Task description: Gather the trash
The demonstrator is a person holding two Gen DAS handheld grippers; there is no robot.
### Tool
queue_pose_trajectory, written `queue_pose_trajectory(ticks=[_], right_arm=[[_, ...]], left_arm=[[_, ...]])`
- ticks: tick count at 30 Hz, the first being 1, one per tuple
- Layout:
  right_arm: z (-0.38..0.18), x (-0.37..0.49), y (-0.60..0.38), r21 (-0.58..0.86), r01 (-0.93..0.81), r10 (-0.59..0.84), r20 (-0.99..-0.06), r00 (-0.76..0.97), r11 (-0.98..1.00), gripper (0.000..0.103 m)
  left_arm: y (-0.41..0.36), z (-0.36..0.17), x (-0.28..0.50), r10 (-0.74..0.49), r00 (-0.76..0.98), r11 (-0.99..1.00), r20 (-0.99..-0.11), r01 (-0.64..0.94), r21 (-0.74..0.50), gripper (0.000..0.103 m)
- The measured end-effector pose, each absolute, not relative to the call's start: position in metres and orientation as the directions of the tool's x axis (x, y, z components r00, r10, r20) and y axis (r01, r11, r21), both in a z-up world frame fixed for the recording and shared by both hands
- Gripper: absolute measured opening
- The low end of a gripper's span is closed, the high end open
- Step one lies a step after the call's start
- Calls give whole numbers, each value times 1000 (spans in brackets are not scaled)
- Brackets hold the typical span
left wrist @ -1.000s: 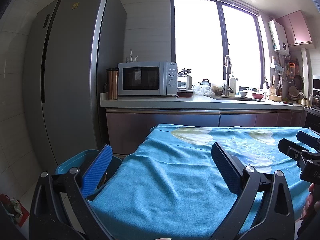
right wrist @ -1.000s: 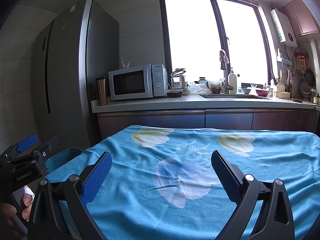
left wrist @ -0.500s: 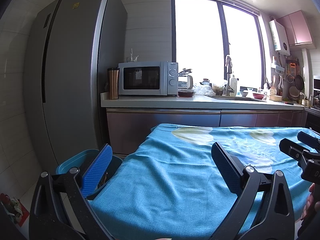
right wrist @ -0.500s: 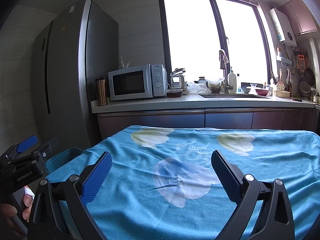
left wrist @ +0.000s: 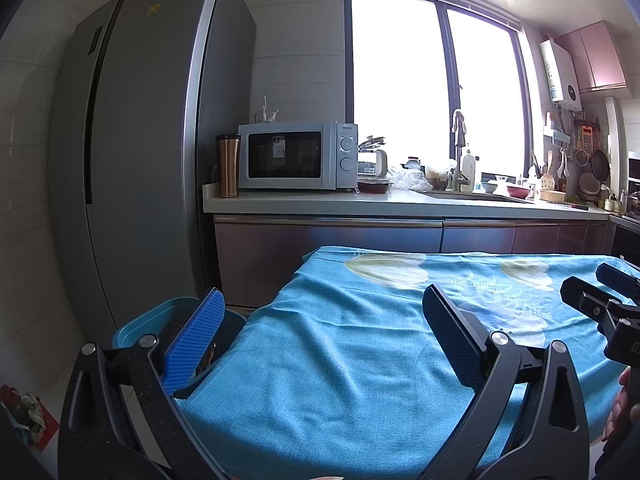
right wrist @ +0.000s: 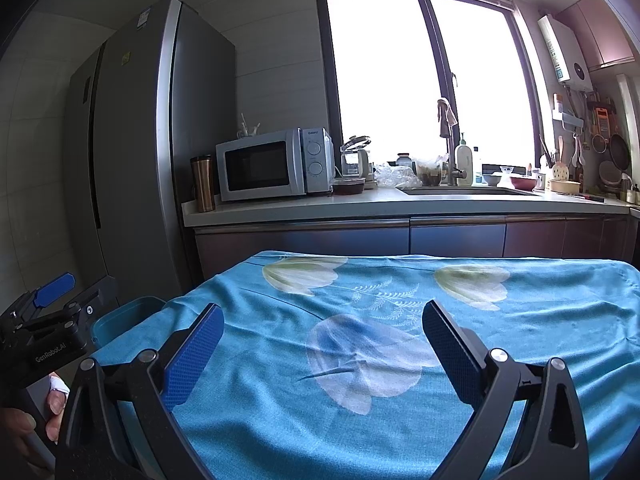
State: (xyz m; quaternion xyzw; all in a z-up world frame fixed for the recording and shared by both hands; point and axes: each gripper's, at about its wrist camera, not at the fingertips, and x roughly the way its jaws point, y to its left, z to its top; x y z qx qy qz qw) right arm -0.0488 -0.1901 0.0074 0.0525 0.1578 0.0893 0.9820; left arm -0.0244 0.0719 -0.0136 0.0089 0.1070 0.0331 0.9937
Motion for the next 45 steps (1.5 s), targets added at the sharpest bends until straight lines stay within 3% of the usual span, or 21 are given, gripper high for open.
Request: queue_pose_trajectory(ticks=[45], right_arm=[[7,-46,-189,140,-164,201,-310,929,976,96]], left_arm=[[69,-16,-24,71,969,997,-235,-67,25,97]])
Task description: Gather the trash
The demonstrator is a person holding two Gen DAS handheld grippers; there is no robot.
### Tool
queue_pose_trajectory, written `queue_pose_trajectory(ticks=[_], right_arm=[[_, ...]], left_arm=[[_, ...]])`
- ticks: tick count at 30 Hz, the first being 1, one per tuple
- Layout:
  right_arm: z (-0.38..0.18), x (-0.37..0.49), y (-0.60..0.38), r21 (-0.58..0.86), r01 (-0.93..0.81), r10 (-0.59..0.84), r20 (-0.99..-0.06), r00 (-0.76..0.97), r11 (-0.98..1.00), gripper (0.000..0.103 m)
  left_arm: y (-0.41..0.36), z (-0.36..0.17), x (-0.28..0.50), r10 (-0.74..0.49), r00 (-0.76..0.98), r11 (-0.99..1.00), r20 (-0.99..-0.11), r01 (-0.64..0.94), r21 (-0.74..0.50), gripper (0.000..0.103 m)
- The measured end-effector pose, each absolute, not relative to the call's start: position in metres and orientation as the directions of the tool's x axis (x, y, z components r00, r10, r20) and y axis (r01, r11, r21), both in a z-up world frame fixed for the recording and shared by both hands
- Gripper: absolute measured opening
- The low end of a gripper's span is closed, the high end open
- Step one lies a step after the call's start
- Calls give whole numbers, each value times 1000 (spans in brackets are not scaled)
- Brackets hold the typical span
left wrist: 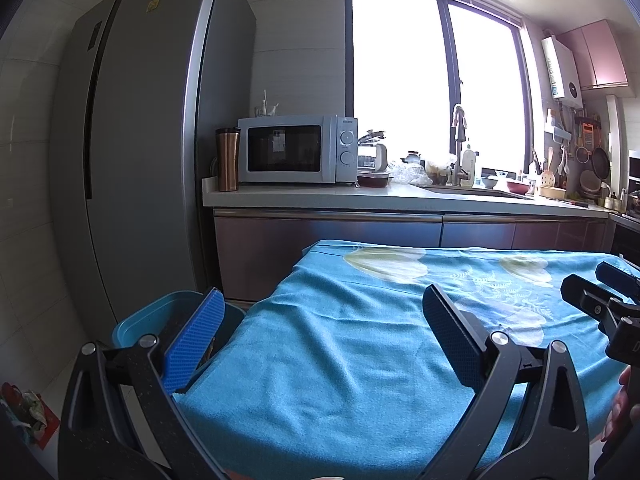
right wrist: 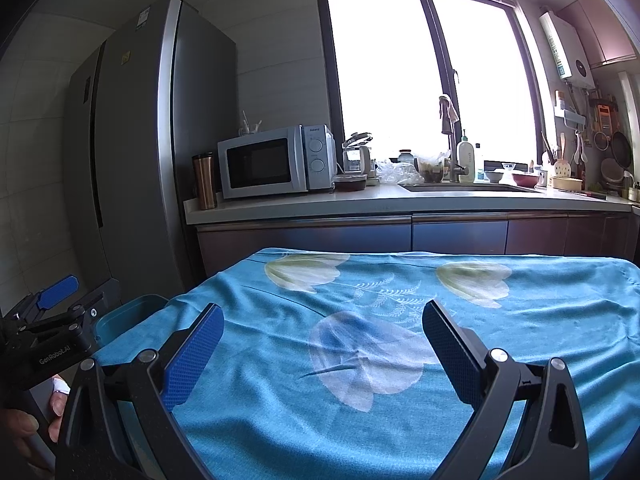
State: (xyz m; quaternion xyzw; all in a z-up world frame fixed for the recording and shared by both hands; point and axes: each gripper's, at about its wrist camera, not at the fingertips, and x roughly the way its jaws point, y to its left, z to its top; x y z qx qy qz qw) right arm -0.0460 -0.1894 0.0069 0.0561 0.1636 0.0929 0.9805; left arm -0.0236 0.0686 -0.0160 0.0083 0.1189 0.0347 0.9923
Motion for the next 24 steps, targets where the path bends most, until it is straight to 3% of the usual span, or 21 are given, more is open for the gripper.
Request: queue_pose_trajectory(ticks=[24], right_arm=[[6,-47,-191,143,-162,200,-310,930,976,96]], left_arm=[[68,-17,-20,68,968,998,-243,-63,26,97]])
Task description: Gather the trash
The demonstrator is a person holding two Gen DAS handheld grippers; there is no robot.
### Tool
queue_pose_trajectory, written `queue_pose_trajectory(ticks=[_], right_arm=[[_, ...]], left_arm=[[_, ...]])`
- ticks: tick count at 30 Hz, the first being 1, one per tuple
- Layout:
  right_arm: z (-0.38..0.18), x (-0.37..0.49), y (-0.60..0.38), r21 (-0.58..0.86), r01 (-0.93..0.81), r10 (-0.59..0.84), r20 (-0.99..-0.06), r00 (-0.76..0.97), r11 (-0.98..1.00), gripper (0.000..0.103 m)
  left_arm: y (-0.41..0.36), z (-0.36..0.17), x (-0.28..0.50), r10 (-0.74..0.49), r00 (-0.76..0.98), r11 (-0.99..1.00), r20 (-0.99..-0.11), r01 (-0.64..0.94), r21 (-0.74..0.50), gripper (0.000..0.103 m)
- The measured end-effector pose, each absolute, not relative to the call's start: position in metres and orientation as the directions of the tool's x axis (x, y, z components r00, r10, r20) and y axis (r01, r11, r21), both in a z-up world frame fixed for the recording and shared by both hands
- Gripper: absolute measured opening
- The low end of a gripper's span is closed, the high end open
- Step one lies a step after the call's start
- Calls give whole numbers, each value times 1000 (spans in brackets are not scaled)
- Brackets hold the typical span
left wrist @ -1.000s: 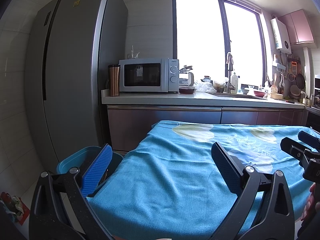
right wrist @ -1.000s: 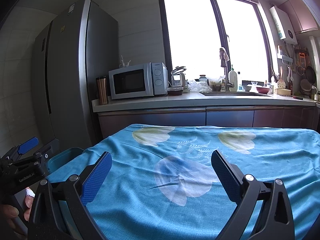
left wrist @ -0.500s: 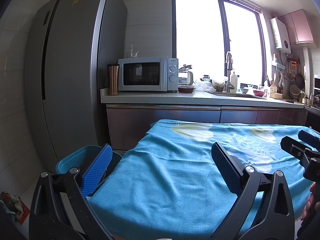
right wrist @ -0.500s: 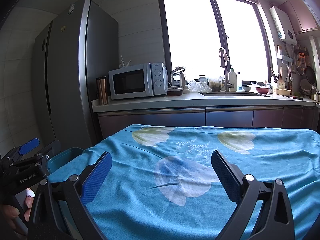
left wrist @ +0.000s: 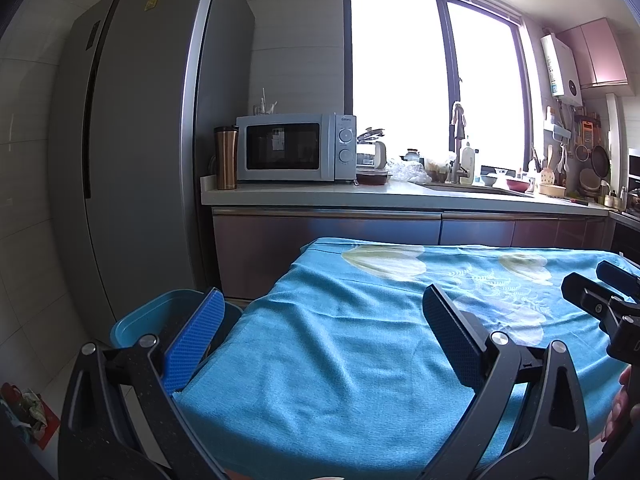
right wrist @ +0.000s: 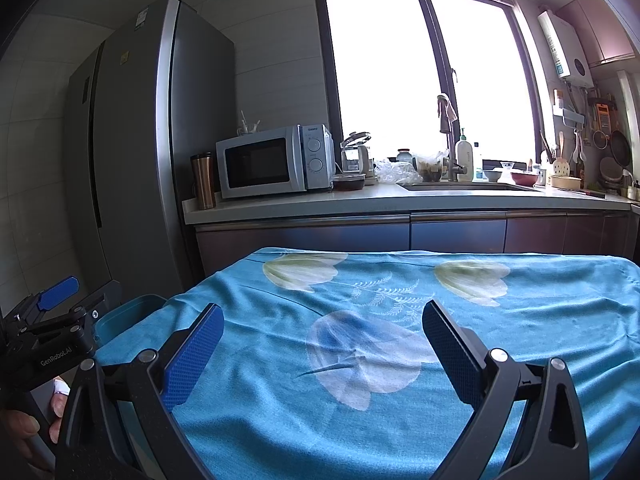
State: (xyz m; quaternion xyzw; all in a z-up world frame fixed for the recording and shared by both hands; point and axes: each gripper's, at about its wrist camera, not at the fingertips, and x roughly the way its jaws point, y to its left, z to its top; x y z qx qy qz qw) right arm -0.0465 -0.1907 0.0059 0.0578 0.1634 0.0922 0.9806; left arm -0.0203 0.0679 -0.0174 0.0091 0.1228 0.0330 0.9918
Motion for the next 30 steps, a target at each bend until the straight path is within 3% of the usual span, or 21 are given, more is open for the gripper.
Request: queue_pose_trajectory(ticks=[30], right_arm=[[2,-49,-193,148,-154,194,-310,931,977,96]], left_arm=[[63,-23,-17,67,965,998,-252,-61,33,97]])
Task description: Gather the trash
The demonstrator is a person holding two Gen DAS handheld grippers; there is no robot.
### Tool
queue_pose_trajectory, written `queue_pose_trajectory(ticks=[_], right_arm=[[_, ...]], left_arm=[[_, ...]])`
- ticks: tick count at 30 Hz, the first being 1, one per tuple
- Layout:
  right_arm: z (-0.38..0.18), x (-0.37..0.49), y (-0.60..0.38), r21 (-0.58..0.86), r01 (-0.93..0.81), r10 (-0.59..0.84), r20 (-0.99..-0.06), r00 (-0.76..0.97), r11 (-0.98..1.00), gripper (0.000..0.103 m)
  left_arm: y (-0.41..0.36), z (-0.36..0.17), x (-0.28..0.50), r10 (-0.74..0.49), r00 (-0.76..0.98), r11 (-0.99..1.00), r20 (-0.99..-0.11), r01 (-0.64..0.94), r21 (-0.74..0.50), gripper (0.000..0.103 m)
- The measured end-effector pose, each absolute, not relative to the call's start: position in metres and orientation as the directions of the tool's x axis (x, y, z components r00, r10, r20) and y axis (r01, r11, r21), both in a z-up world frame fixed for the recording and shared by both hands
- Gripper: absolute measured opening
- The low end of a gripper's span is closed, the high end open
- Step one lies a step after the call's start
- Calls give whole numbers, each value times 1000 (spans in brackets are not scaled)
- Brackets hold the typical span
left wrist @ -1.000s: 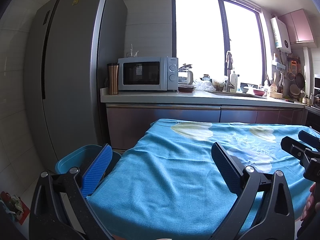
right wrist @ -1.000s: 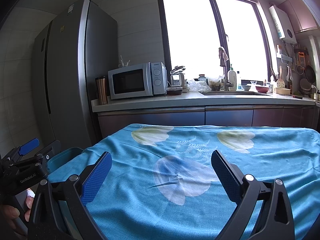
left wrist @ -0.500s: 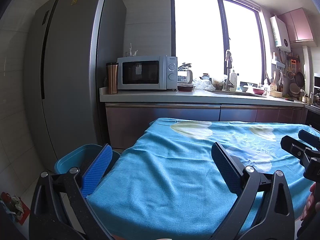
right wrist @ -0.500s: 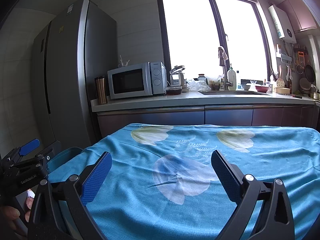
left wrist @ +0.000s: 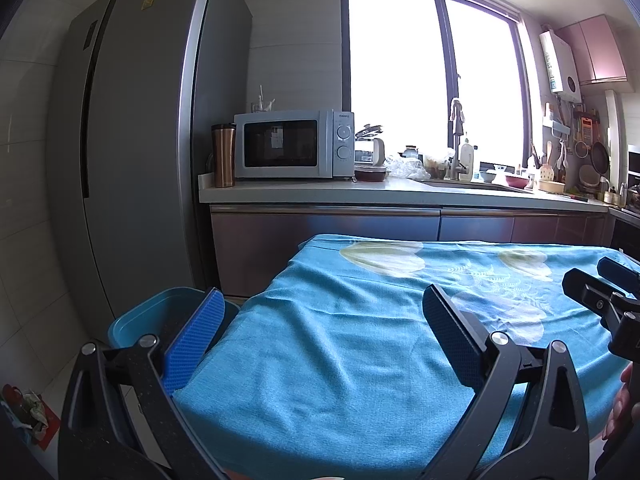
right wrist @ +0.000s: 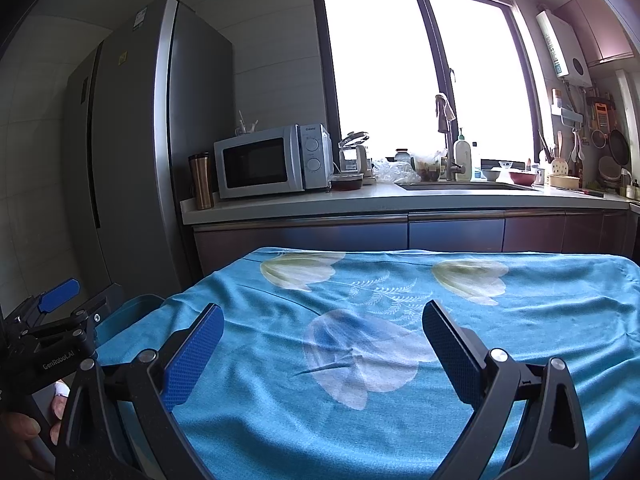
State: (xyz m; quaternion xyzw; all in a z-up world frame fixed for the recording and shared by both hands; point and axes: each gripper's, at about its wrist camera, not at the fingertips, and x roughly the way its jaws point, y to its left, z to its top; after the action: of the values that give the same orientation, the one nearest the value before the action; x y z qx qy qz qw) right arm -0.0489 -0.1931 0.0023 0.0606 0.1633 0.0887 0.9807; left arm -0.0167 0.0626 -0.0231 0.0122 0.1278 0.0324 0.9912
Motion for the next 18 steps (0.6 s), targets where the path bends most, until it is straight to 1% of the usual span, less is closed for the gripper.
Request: queue_pose_trajectory(ticks=[18], right_arm=[[2,-45,-199,152,-150,191,-312,931,977,96]], left_arm=[[63,-24,-9,62,962,998,-267,-54,39,97]])
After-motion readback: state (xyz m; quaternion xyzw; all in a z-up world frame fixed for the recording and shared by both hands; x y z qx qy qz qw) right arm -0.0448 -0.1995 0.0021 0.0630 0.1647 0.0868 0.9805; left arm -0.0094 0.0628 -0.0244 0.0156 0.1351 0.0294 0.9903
